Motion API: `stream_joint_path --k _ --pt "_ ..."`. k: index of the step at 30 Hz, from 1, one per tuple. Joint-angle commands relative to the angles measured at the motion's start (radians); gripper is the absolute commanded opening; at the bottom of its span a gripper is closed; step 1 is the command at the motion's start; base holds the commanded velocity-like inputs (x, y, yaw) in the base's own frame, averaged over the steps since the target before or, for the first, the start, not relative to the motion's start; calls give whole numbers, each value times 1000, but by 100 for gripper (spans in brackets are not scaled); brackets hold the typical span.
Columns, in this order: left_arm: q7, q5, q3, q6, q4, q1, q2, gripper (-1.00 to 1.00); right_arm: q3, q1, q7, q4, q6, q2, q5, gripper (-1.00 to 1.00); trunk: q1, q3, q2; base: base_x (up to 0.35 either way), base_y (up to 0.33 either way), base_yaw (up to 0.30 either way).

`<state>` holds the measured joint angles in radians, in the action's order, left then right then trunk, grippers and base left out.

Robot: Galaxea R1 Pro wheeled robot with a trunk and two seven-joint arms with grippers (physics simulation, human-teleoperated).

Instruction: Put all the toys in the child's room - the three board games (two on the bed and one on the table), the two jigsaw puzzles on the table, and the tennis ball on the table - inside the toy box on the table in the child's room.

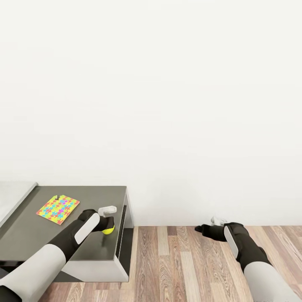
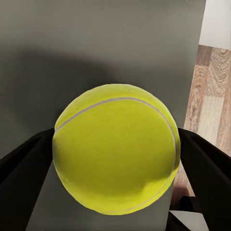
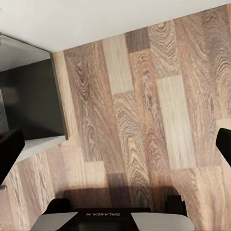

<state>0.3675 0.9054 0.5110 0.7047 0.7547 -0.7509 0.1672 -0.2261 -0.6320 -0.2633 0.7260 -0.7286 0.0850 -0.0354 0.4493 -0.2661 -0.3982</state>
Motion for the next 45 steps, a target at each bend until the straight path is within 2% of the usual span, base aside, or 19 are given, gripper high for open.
stream_joint_path --k 1,4,6,8,11,15,17,21,23,26,28,31,33,37,39,43,45 --pt "9 4 5 2 2 -1 2 -100 -3 -3 -2 1 -8 0 -5 100 1 -2 -2 0 0 0" --pt "9 5 3 3 2 -1 2 -100 -3 1 -5 27 -12 0 -9 100 1 -2 -2 0 0 0" --pt "10 6 -1 7 7 -1 3 -100 1 8 -19 87 -15 0 -10 100 1 -1 -2 0 0 0" --pt "9 8 -3 31 14 -1 7 -100 1 12 -34 125 -27 0 -11 100 1 2 -2 0 0 0" --pt "5 9 -7 106 17 -2 9 -100 -1 13 -40 142 -66 1 -11 100 1 7 -2 0 0 0" --pt "4 15 -14 141 30 -2 13 -100 -2 14 -43 146 -82 1 -12 100 1 14 -2 0 0 0" --pt "4 17 -43 167 47 -2 15 -100 -2 14 -43 146 -91 1 -12 100 1 17 -2 0 0 0" --pt "3 18 -146 249 67 -2 16 -100 -11 14 -54 150 -139 1 -16 100 1 24 -2 0 0 0" --pt "2 18 -197 269 70 -2 17 -100 -27 14 -96 152 -156 1 -23 100 1 27 -2 0 0 0" --pt "0 20 -260 284 72 -2 24 -100 -56 14 -227 164 -185 2 -28 100 1 32 -2 0 0 0" --pt "-1 22 -282 288 72 -2 30 -100 -79 14 -338 175 -193 1 -29 100 1 35 -2 0 0 0" --pt "-23 24 -294 292 72 -2 33 -100 -95 23 -483 193 -186 4 -25 100 1 40 -2 0 0 0" --pt "-49 24 -296 298 72 -2 33 -100 -99 27 -527 199 -186 13 -27 100 1 44 -2 0 0 0" --pt "-140 23 -297 322 72 -2 35 -100 -109 31 -607 205 -185 52 -29 100 1 50 -2 -100 0 0" --pt "-176 22 -298 330 72 -2 41 -100 -111 32 -622 206 -183 57 -29 100 1 54 -2 -250 0 0" --pt "-228 25 -301 336 72 -2 70 -100 -113 32 -630 206 -182 61 -28 100 1 60 -2 -231 0 0" --pt "-261 25 -313 337 72 -2 77 -100 -113 32 -630 206 -181 61 -28 100 1 64 -2 -71 0 0"
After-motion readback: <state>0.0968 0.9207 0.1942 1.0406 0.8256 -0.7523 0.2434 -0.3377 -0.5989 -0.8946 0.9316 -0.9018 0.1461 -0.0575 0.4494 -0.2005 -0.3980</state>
